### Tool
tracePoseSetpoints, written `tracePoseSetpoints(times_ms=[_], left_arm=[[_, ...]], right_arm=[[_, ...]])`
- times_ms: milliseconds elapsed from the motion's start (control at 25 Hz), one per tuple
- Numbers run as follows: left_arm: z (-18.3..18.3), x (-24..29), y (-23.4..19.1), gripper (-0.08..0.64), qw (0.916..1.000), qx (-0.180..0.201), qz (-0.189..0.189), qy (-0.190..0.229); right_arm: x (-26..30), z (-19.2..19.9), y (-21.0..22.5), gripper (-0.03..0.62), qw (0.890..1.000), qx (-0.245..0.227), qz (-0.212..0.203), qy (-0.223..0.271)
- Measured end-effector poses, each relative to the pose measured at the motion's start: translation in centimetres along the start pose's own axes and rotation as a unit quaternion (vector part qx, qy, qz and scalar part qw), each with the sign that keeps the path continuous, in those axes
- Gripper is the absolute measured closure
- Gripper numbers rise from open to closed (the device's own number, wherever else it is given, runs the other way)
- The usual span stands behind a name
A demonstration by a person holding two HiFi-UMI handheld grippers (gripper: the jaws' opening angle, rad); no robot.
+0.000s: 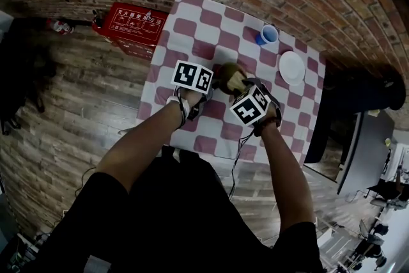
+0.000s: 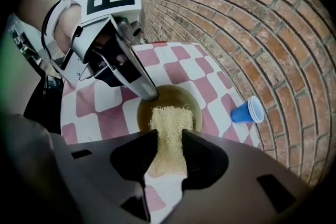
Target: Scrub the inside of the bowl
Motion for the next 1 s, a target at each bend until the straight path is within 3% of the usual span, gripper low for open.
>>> tracePoseSetpoints(times_ms=[240, 560, 800, 1000], left_arm=[[-0.1, -0.6, 0.5, 0.457, 0.9999, -0.007, 0.003, 0.012], [-0.6, -1.0, 0.2, 0.471, 0.9996, -0.020, 0.008, 0.017], [-0.7, -1.3, -0.1, 0.471, 0.9991, -0.030, 0.014, 0.025], [-0.6, -1.3, -0.2, 0.471, 0.9987, -0.038, 0.019, 0.028]], right_arm=[[0.5, -1.7, -1.4, 0.437, 0.999, -0.049, -0.006, 0.003], [1.8, -3.4, 2.1, 0.437, 0.995, -0.092, 0.017, -0.023], [1.1, -1.0, 3.1, 0.437, 0.985, -0.157, 0.025, -0.062], [0.6, -0.1, 0.7, 0.437, 0.986, -0.161, -0.001, -0.051]])
Point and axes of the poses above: the fingertips, and each gripper's own axes: x forward along the fingers, y to its right, z out of its underside, the point moved 1 cm from there along -x, backward along the fingers, and after that the axes turned 8 degrees about -x, right-handed, at the moved point
